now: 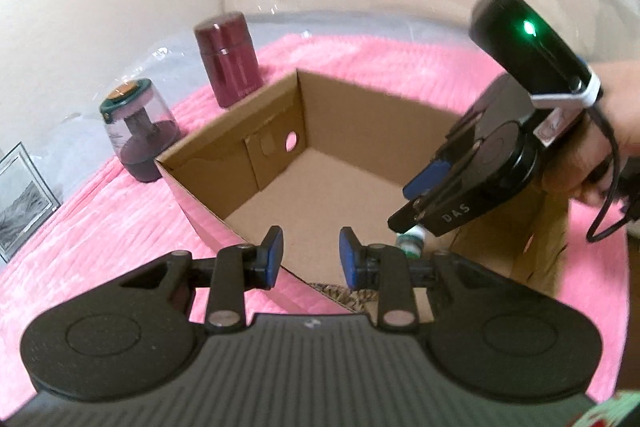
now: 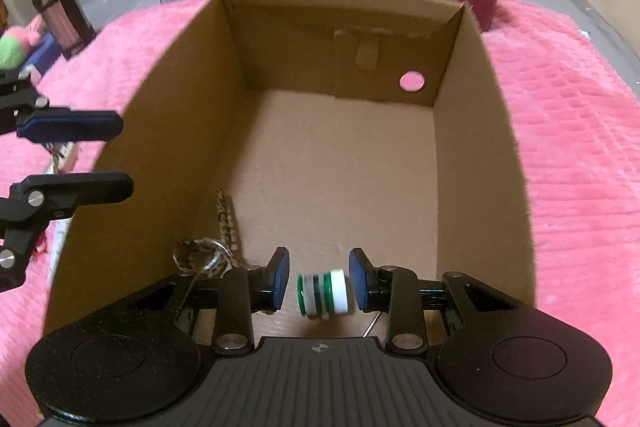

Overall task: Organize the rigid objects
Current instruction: 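Open the left tool to drop the wire rack while the right tool drops the spool, then withdraw both tools from the box back toward the remaining items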

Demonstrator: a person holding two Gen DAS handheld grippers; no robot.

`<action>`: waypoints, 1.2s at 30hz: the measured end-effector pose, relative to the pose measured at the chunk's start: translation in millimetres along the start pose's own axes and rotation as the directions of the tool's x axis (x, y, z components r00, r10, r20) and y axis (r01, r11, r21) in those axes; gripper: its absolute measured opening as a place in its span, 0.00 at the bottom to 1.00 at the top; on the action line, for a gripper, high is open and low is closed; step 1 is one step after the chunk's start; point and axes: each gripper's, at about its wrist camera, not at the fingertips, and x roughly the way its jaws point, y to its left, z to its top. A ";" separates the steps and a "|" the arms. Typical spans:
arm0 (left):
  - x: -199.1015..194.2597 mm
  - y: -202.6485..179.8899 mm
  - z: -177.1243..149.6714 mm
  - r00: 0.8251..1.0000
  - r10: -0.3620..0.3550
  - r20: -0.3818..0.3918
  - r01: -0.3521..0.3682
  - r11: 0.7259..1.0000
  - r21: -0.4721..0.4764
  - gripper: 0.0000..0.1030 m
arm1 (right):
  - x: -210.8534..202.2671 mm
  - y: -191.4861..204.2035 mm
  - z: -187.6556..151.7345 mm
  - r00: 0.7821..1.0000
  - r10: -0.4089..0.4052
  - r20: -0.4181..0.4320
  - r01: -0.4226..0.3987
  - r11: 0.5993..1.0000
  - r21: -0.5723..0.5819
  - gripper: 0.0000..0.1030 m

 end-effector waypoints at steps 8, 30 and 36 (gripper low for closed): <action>-65.8 6.7 -13.7 0.991 0.045 0.128 -0.022 0.984 -0.177 0.30 | -79.2 24.8 -19.5 0.975 0.033 0.222 -0.044 0.998 0.046 0.29; -267.1 5.5 -174.1 0.895 0.423 0.143 -0.307 0.815 -0.491 0.91 | -176.3 172.0 -145.2 0.828 0.088 0.554 -0.161 0.983 0.084 0.71; -294.4 6.6 -220.8 0.864 0.498 0.066 -0.403 0.766 -0.501 0.94 | -166.8 212.5 -168.2 0.830 0.079 0.553 -0.116 0.993 0.032 0.74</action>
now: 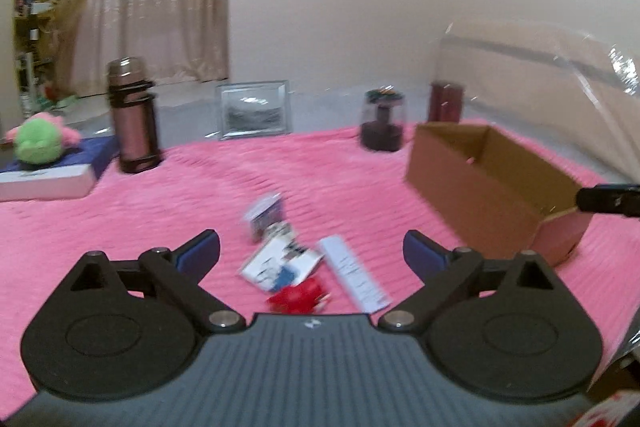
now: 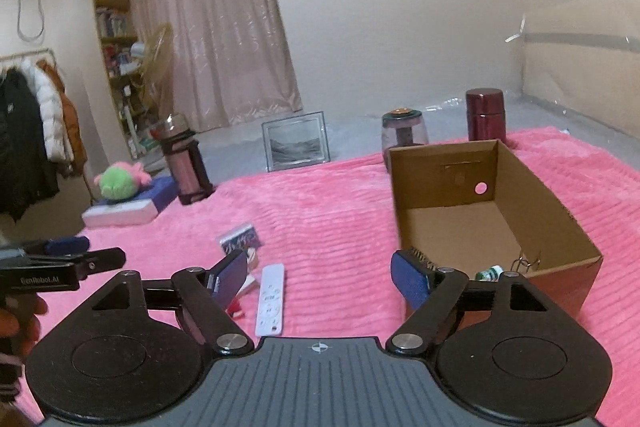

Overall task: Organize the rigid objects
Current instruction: 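Withdraw both tools from the box back toward the remaining items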

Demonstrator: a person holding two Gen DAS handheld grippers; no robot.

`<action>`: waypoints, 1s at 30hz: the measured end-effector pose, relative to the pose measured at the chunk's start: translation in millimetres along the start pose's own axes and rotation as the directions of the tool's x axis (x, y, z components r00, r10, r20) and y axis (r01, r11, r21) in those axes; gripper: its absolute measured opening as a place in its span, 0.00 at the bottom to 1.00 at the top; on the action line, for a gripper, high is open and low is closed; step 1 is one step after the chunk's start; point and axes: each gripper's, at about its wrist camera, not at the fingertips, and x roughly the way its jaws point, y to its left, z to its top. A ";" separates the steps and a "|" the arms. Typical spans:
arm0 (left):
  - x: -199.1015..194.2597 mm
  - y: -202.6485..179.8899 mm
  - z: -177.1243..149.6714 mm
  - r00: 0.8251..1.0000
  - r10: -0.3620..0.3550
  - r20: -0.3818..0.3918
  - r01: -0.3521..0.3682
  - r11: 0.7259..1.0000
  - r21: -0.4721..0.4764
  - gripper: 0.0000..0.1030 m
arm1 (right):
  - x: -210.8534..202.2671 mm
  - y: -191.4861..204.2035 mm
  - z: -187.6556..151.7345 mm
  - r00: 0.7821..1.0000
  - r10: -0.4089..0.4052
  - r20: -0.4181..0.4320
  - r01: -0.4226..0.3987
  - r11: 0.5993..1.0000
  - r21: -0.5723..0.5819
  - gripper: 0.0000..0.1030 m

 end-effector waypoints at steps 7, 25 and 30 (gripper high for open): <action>-10.3 29.4 -40.1 0.996 0.067 -0.053 -0.070 0.996 -0.053 0.95 | 17.9 34.6 -31.5 0.998 0.018 -0.061 -0.020 0.999 -0.034 0.74; 8.0 40.1 -74.9 0.992 0.023 -0.125 -0.030 0.998 -0.049 0.94 | 51.0 60.0 -67.4 0.989 0.029 -0.146 -0.039 0.997 -0.069 0.74; 24.2 42.3 -76.9 0.988 -0.010 -0.153 0.000 0.998 -0.064 0.93 | 63.6 56.4 -70.5 0.987 0.016 -0.158 -0.028 0.997 -0.071 0.74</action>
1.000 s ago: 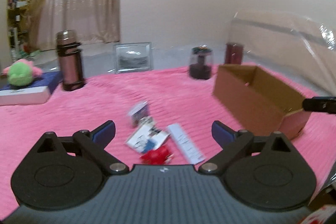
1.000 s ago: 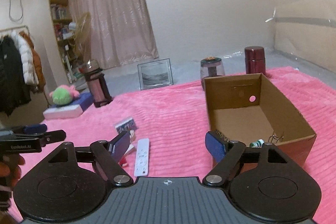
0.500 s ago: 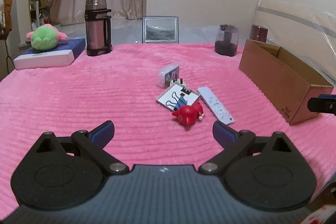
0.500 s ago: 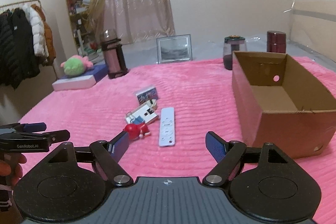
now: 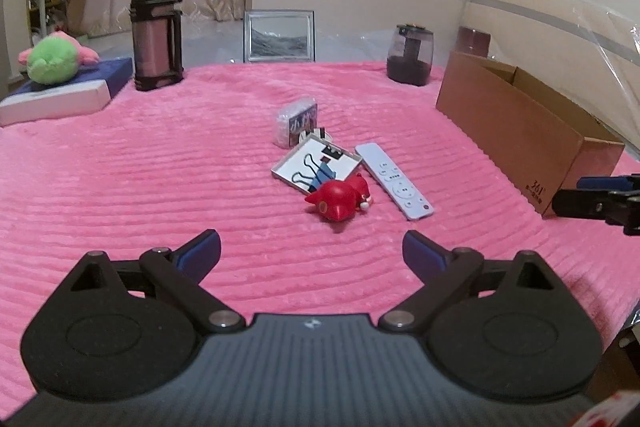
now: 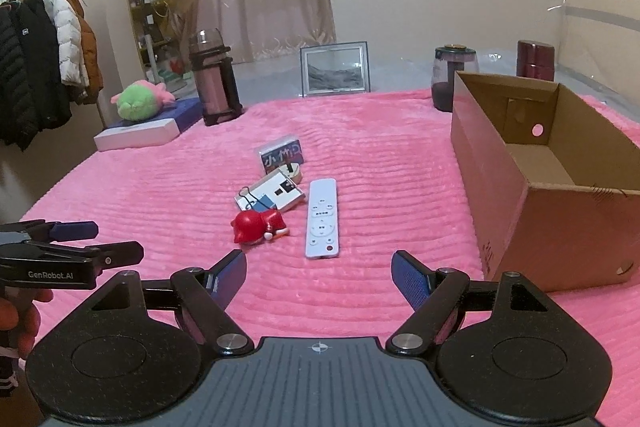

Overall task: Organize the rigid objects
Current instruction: 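Withdraw both tools from the box back toward the remaining items, then grasp the red toy figure with the left tool while the right tool grasps the white remote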

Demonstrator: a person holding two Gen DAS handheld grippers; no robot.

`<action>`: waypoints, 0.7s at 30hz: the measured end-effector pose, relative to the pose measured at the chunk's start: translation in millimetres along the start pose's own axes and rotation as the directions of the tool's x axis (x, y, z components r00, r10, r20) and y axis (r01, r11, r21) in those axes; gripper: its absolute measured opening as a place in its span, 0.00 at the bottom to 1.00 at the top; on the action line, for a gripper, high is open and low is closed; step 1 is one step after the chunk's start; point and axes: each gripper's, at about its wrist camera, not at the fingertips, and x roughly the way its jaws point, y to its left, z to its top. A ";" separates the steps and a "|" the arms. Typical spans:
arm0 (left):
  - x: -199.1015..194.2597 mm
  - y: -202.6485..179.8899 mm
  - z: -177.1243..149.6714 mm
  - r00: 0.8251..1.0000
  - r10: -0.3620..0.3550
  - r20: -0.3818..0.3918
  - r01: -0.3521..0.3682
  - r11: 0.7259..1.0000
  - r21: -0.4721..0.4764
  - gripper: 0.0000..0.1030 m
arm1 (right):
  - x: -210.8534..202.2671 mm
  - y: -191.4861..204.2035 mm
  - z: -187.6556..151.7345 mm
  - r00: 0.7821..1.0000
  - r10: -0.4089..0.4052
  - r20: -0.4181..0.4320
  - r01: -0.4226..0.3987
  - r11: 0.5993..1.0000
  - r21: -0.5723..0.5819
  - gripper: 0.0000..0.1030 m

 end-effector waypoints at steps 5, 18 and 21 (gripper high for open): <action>18.0 -1.2 0.5 1.000 -0.002 -0.012 0.003 0.999 0.035 0.93 | 17.9 -4.6 -2.5 1.000 -0.006 -0.016 0.006 1.000 0.003 0.74; 90.5 4.5 9.1 0.992 -0.082 -0.094 0.093 0.989 0.119 0.88 | 85.7 -16.0 -4.2 0.998 -0.006 -0.061 0.007 1.000 0.027 0.74; 108.3 5.2 13.5 0.989 -0.100 -0.107 0.117 0.980 0.159 0.85 | 100.8 -18.0 -3.2 0.998 -0.001 -0.067 0.003 1.000 0.029 0.74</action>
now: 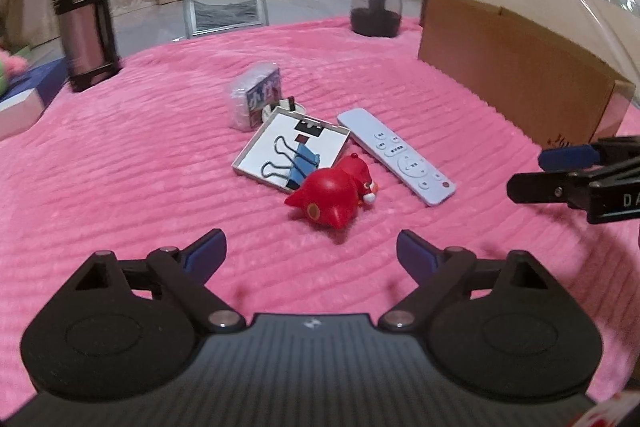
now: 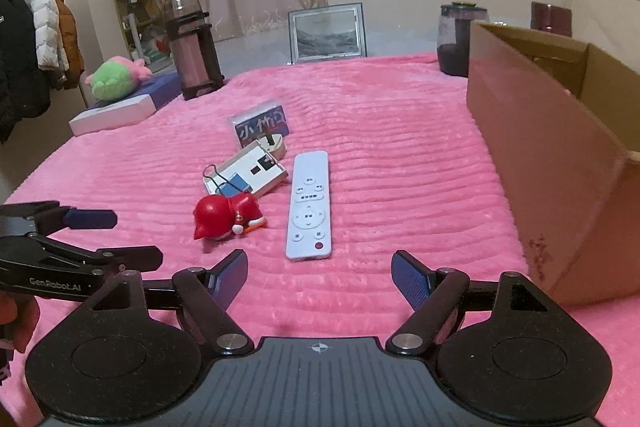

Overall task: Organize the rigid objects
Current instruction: 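Grasp the red toy figure with the left tool while the right tool grasps the white remote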

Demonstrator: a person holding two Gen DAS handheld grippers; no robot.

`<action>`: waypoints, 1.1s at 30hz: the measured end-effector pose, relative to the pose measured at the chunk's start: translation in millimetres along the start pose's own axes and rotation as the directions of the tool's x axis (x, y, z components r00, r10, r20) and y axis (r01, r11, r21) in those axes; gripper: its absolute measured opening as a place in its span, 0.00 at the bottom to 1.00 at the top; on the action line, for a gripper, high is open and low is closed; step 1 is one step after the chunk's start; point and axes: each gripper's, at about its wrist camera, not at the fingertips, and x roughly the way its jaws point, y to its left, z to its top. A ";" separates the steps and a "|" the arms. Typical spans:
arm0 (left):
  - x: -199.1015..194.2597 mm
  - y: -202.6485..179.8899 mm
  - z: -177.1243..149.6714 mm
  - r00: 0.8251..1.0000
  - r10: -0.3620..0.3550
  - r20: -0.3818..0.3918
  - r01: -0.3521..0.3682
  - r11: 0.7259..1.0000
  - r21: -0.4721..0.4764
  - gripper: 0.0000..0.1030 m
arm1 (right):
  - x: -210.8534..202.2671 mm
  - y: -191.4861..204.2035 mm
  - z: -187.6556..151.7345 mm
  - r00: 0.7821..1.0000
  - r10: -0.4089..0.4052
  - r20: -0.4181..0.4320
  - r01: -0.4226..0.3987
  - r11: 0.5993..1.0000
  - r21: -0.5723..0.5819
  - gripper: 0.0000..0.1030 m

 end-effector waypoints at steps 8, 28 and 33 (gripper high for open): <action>38.0 3.9 16.1 0.998 -0.061 -0.026 0.064 0.990 0.129 0.77 | 33.3 -3.2 8.4 1.000 0.000 -0.012 0.000 1.000 -0.014 0.73; 81.3 -4.0 34.4 0.981 -0.141 -0.133 0.180 0.917 0.357 0.47 | 85.1 -2.3 20.8 0.998 -0.004 -0.056 0.000 0.998 -0.060 0.55; 79.4 -4.1 32.6 0.981 -0.145 -0.130 0.180 0.930 0.321 0.43 | 98.8 -1.3 25.5 0.998 -0.002 -0.063 -0.003 0.997 -0.076 0.53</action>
